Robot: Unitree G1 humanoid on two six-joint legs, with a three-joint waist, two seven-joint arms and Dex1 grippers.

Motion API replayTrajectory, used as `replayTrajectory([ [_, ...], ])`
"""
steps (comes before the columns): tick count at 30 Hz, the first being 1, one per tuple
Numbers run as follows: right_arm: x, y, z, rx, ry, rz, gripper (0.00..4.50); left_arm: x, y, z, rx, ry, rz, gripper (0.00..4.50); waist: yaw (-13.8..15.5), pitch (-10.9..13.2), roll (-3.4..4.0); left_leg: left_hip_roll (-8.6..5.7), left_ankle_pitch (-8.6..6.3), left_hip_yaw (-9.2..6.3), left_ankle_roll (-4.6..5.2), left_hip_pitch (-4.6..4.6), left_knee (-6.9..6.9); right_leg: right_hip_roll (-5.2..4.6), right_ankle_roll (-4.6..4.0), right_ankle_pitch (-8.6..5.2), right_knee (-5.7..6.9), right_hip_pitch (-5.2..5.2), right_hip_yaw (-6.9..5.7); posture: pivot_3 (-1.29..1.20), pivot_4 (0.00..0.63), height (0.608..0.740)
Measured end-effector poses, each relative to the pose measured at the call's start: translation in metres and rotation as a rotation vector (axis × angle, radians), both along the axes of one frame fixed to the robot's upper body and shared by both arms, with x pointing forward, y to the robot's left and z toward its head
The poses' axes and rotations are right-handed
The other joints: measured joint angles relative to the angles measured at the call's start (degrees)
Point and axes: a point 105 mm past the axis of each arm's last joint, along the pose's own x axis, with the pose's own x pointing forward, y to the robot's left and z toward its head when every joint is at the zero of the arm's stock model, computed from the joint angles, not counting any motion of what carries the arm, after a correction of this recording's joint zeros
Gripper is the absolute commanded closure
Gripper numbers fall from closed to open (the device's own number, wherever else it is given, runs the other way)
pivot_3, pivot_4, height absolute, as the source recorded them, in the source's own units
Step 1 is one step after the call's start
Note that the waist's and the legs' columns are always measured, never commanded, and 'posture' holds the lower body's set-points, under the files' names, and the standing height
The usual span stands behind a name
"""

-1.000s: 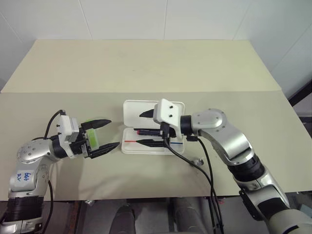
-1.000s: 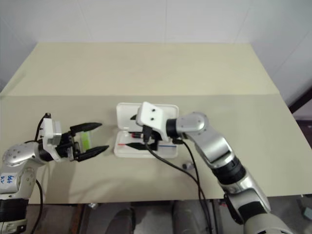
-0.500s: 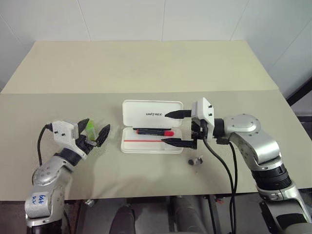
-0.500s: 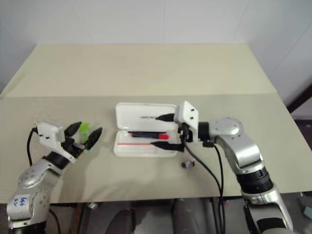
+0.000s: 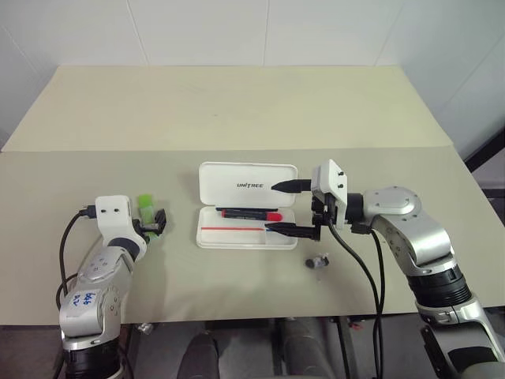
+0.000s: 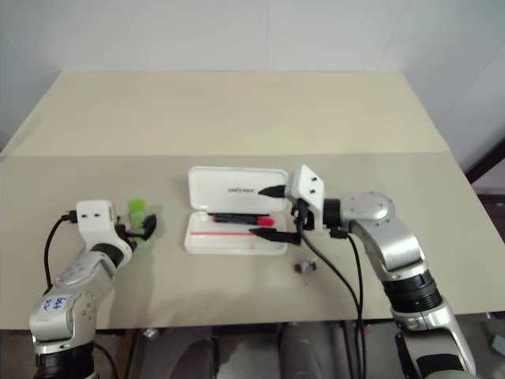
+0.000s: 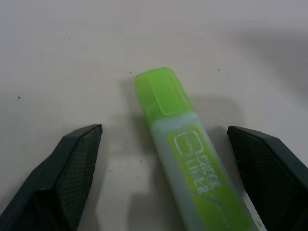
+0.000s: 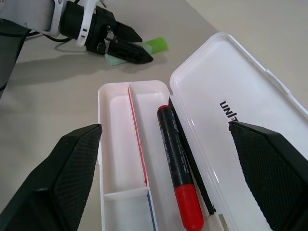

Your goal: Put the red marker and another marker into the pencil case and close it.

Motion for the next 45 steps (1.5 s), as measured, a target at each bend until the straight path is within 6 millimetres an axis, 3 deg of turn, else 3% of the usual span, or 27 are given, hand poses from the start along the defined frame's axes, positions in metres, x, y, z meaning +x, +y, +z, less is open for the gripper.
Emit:
replayTrajectory([
  [3, -0.001, -0.002, -0.004, 0.001, 0.009, -0.014, 0.0, 0.003, -0.002, -0.001, 0.015, 0.018, -0.014, 0.64, 0.16, -0.01, -0.02, -0.02, 0.02, 0.0, -0.04, 0.0, 0.06, -0.02, -0.13, -0.05, -0.04, 0.06, 0.01, 0.0, 0.15, 0.74],
  [12, -0.002, -0.005, -0.004, -0.006, -0.005, -0.04, 0.0, 0.011, -0.016, 0.001, 0.013, 0.011, -0.097, 3.34, -0.03, -0.03, -0.02, -0.03, 0.13, 0.0, -0.17, 0.09, 0.07, 0.0, -0.38, 0.04, -0.08, 0.12, 0.03, 0.0, 0.15, 0.74],
  [20, -0.001, -0.02, -0.004, -0.015, -0.012, -0.072, 0.0, 0.018, -0.011, 0.014, 0.054, -0.028, -0.22, 3.37, -0.29, 0.01, -0.09, -0.03, 0.22, -0.06, -0.16, -0.04, 0.08, 0.04, -0.48, 0.39, -0.48, 0.11, 0.06, 0.0, 0.15, 0.74],
  [28, -0.007, -0.037, -0.011, -0.039, 0.003, -0.081, 0.0, 0.012, -0.033, 0.101, 0.11, -0.344, -0.652, 3.37, 0.04, 0.02, -0.1, -0.02, 0.04, -0.06, -0.21, -0.13, -0.11, 0.02, -0.21, 0.15, -0.3, -0.06, 0.03, 0.0, 0.15, 0.74],
  [31, -0.012, -0.044, -0.01, -0.019, -0.005, -0.063, 0.0, 0.009, -0.04, 0.119, 0.154, -0.374, -0.804, 3.37, 0.07, 0.02, -0.09, -0.03, -0.04, -0.05, -0.16, -0.12, -0.1, 0.02, -0.11, 0.08, -0.31, -0.04, 0.02, 0.0, 0.15, 0.74],
  [37, -0.029, -0.056, -0.016, -0.034, 0.015, 0.024, 0.0, -0.007, -0.082, 0.129, 0.132, -0.362, -1.192, 3.37, 0.06, 0.04, -0.08, -0.02, -0.1, -0.05, -0.16, -0.15, -0.09, 0.02, -0.03, 0.04, -0.29, -0.04, 0.02, 0.0, 0.15, 0.74],
  [45, -0.05, -0.09, -0.023, -0.044, 0.114, 0.015, 0.0, -0.03, -0.115, 0.102, 0.126, -0.125, -1.552, 3.37, -0.13, 0.05, -0.08, -0.02, -0.11, -0.04, -0.14, -0.09, 0.0, 0.04, -0.1, -0.05, -0.19, -0.03, 0.06, 0.0, 0.15, 0.74],
])
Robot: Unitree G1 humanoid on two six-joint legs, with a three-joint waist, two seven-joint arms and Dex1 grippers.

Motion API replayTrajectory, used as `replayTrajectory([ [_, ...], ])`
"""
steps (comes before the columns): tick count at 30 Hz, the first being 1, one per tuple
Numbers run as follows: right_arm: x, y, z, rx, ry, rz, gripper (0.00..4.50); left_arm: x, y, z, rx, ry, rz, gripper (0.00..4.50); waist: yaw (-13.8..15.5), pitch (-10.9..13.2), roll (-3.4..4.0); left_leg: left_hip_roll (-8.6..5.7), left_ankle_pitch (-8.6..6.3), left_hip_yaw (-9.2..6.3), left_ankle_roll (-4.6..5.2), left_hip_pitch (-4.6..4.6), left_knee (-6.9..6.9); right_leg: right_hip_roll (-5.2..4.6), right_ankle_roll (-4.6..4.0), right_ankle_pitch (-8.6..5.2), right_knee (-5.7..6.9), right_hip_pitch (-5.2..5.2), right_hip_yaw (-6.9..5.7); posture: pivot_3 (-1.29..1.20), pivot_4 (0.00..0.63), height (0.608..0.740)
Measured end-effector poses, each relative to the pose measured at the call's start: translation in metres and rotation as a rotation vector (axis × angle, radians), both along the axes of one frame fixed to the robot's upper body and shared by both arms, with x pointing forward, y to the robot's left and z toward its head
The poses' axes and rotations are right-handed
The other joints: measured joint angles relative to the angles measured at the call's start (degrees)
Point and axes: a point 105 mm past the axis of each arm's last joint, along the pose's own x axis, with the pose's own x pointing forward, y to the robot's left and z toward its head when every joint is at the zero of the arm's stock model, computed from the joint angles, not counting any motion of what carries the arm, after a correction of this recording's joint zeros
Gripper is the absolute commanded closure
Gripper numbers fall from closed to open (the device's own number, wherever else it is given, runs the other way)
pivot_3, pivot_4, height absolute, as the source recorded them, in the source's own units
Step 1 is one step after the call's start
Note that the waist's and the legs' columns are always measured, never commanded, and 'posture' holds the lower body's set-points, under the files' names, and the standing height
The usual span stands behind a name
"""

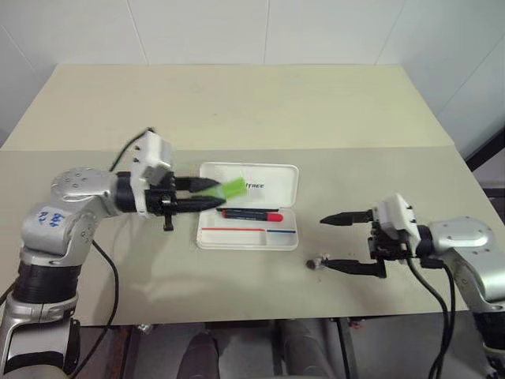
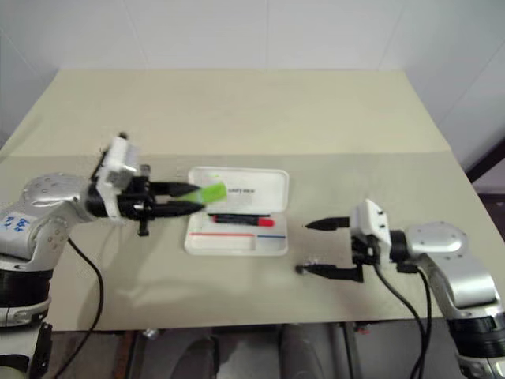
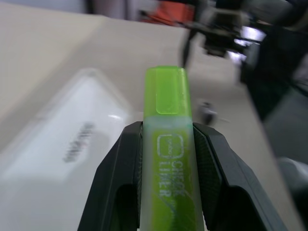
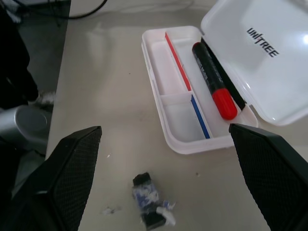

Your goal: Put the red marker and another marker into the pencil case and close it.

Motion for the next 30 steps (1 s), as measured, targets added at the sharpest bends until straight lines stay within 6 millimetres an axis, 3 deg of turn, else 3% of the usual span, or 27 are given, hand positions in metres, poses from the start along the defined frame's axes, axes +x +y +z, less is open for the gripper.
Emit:
replayTrajectory([
  [8, -0.016, -0.006, -0.003, 0.027, 0.03, -0.042, 0.0, 0.005, 0.002, -0.034, 0.191, 0.088, -0.039, 3.37, 0.14, 0.02, -0.02, -0.01, 0.01, 0.02, 0.0, -0.01, 0.12, 0.0, -0.18, -0.11, -0.01, 0.03, 0.07, 0.0, 0.15, 0.74],
  [20, -0.02, -0.005, -0.007, 0.033, 0.038, -0.1, 0.0, 0.025, -0.022, -0.049, 0.263, 0.031, -0.021, 3.37, 0.31, 0.02, -0.02, -0.01, 0.02, 0.02, 0.0, 0.02, 0.12, 0.02, -0.09, -0.07, 0.07, 0.04, 0.09, 0.0, 0.15, 0.74],
  [30, -0.018, -0.004, -0.007, 0.033, 0.025, -0.126, 0.0, 0.033, -0.025, -0.065, 0.321, 0.033, 0.037, 3.37, 0.4, 0.02, -0.02, -0.01, 0.02, 0.02, 0.0, 0.04, 0.17, 0.03, -0.09, -0.07, 0.14, 0.06, 0.11, 0.0, 0.15, 0.74],
])
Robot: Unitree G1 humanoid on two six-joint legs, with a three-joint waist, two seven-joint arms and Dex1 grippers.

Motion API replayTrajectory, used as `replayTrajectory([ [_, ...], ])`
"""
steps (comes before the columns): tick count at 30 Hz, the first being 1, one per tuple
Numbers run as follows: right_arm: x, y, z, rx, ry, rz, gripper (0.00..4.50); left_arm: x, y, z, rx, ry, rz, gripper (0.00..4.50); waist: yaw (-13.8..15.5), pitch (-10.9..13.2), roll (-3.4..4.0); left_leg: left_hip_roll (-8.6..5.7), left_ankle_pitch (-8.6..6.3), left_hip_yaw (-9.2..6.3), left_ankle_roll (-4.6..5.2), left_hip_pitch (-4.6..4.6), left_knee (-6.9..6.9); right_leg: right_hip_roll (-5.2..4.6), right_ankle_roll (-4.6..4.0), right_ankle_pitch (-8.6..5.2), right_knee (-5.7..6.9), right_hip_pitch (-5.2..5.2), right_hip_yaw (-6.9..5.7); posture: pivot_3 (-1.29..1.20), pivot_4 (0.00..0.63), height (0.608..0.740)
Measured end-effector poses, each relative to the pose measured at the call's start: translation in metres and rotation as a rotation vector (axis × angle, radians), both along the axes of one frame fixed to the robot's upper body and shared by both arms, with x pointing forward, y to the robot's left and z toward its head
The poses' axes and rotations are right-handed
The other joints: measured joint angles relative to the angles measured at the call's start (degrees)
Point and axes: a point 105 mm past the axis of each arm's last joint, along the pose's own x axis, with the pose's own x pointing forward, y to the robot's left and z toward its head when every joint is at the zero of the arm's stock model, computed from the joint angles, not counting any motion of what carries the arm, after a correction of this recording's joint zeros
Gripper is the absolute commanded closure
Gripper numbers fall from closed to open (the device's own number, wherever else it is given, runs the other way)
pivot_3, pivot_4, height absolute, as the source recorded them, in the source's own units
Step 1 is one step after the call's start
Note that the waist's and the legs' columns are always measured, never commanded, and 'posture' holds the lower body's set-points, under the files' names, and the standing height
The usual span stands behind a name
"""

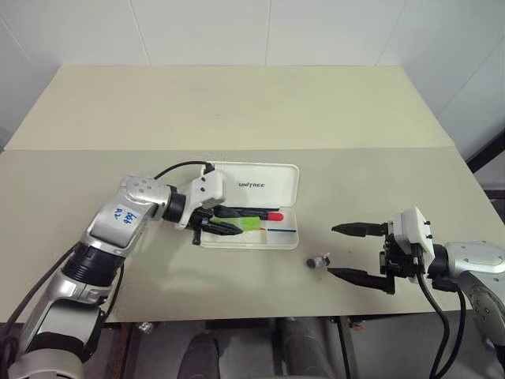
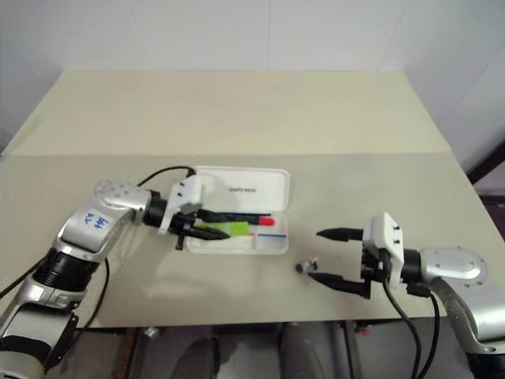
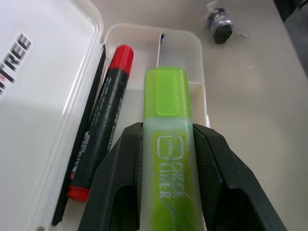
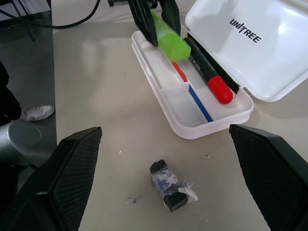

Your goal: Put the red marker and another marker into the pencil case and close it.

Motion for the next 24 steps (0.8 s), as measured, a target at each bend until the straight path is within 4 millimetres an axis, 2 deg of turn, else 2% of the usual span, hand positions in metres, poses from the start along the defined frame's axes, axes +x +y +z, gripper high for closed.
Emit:
replayTrajectory([
  [18, 0.001, 0.0017, -0.0003, -0.004, -0.011, -0.019, 0.0, -0.0077, -0.0051, -0.0035, 0.008, 0.02, 0.004, 3.37, 0.07, 0.0, 0.0, 0.0, 0.0, 0.0, 0.0, 0.04, 0.01, 0.0, 0.07, 0.03, 0.09, 0.0, 0.01, 0.0, 0.15, 0.74],
  [24, 0.0008, 0.0025, -0.0001, -0.001, -0.013, -0.018, 0.0, -0.0082, -0.0043, -0.0048, 0.011, 0.024, 0.005, 1.33, 0.12, 0.0, 0.0, 0.0, 0.0, 0.0, 0.0, 0.04, 0.03, 0.0, 0.07, 0.03, 0.1, 0.0, 0.01, 0.0, 0.15, 0.74],
])
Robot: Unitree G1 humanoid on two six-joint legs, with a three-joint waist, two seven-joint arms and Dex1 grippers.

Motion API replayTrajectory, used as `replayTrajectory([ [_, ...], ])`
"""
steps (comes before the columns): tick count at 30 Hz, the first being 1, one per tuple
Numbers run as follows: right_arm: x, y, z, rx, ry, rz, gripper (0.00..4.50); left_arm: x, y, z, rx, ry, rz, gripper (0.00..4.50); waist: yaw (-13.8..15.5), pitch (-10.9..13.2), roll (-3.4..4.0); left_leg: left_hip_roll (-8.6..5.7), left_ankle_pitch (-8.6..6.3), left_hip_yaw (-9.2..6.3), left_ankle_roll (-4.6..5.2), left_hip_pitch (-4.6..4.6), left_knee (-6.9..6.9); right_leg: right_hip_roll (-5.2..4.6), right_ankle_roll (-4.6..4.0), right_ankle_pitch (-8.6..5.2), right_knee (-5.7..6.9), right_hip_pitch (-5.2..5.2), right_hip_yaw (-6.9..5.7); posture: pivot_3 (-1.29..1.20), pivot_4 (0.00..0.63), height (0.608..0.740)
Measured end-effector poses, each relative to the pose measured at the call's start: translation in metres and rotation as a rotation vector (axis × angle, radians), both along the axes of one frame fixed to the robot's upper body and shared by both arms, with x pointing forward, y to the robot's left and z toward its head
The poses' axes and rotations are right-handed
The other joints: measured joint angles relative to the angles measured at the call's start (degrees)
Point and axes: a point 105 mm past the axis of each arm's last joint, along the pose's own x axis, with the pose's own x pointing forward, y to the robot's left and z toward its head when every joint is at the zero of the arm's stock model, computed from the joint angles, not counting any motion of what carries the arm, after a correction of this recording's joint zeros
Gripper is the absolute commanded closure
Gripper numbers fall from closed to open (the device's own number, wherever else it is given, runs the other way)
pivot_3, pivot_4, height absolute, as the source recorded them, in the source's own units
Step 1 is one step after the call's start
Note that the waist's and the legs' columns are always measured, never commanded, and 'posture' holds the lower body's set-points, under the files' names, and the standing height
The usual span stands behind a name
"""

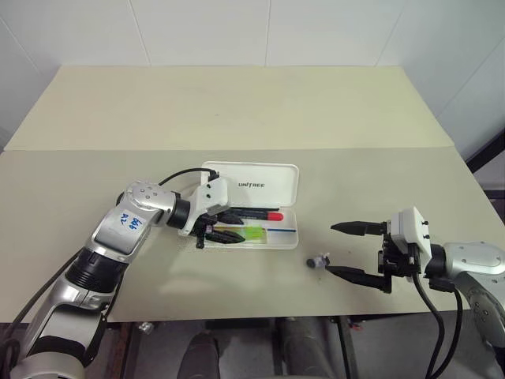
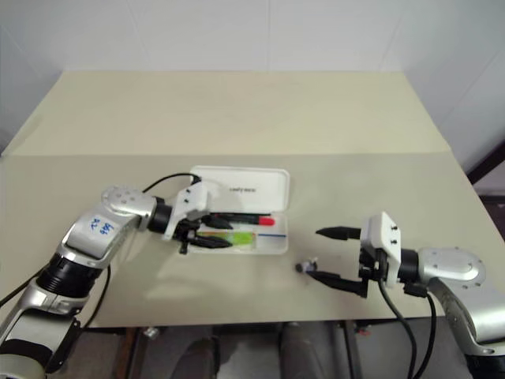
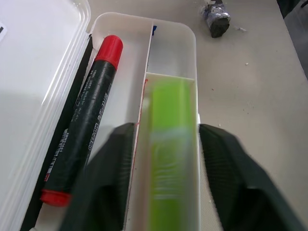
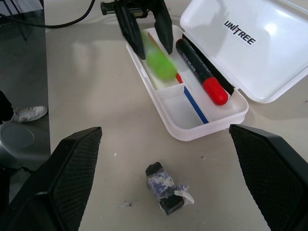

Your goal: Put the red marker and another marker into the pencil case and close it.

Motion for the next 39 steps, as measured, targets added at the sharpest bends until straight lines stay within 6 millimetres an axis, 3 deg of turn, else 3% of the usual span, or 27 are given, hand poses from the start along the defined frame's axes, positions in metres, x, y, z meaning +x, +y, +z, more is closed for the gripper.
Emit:
replayTrajectory([
  [4, 0.0, 0.0, 0.0, 0.0, 0.002, -0.001, 0.0, 0.0, 0.0, -0.001, 0.002, 0.003, 0.001, 0.03, 0.01, 0.0, 0.0, 0.0, 0.0, 0.0, 0.0, 0.0, 0.0, 0.0, 0.0, 0.0, 0.0, 0.0, 0.0, 0.0, 0.15, 0.74],
  [11, -0.004, -0.004, -0.006, -0.033, 0.017, 0.018, 0.0, -0.002, -0.003, 0.001, -0.018, -0.004, -0.011, 0.03, 0.15, 0.0, 0.0, 0.0, 0.0, 0.0, 0.0, 0.0, 0.02, 0.0, 0.01, 0.0, 0.02, 0.01, 0.0, 0.0, 0.15, 0.74],
  [17, 0.0, -0.013, -0.023, -0.123, 0.048, 0.066, 0.0, -0.012, -0.005, 0.02, -0.172, -0.058, -0.133, 0.03, 0.08, 0.0, 0.0, 0.0, 0.01, 0.01, 0.02, 0.05, 0.07, 0.01, 0.0, 0.0, 0.07, 0.02, 0.01, 0.0, 0.15, 0.74],
  [23, 0.019, -0.005, -0.032, -0.14, 0.053, 0.137, 0.0, -0.03, 0.012, 0.014, -0.214, -0.028, -0.218, 0.03, -0.44, 0.0, 0.01, 0.0, 0.06, 0.05, 0.07, 0.06, 0.14, 0.01, -0.04, 0.02, 0.1, 0.06, 0.06, 0.0, 0.15, 0.74],
  [27, 0.027, -0.003, -0.038, -0.144, 0.078, 0.164, 0.0, -0.037, 0.027, 0.028, -0.326, -0.03, -0.224, 0.03, -0.32, 0.0, 0.01, 0.0, 0.06, 0.05, 0.07, 0.03, 0.19, 0.0, -0.03, 0.02, 0.1, 0.06, 0.06, 0.0, 0.15, 0.74],
  [30, 0.032, -0.005, -0.044, -0.162, 0.104, 0.184, 0.0, -0.038, 0.046, 0.027, -0.302, -0.035, -0.17, 0.03, -0.44, 0.0, 0.01, 0.0, 0.06, 0.05, 0.07, 0.06, 0.17, 0.01, -0.02, 0.03, 0.11, 0.06, 0.06, 0.0, 0.15, 0.74],
  [34, 0.036, -0.005, -0.056, -0.176, 0.151, 0.201, 0.0, -0.038, 0.056, 0.024, -0.3, -0.043, -0.11, 0.03, -0.37, 0.0, 0.01, 0.0, 0.06, 0.05, 0.07, 0.05, 0.18, 0.0, 0.05, 0.06, 0.14, 0.06, 0.07, 0.0, 0.15, 0.74],
  [37, 0.039, -0.006, -0.056, -0.182, 0.145, 0.214, 0.65, -0.038, 0.058, 0.021, -0.301, -0.044, -0.079, 0.0, -0.43, 0.0, 0.01, 0.0, 0.06, 0.04, 0.07, 0.07, 0.18, 0.01, 0.06, 0.07, 0.18, 0.07, 0.07, 0.0, 0.15, 0.74],
  [39, 0.04, -0.005, -0.056, -0.187, 0.142, 0.217, 1.32, -0.039, 0.057, 0.022, -0.3, -0.059, -0.07, 0.0, -0.43, 0.0, 0.01, 0.0, 0.06, 0.04, 0.07, 0.09, 0.18, 0.01, 0.06, 0.07, 0.21, 0.06, 0.06, 0.0, 0.15, 0.74],
])
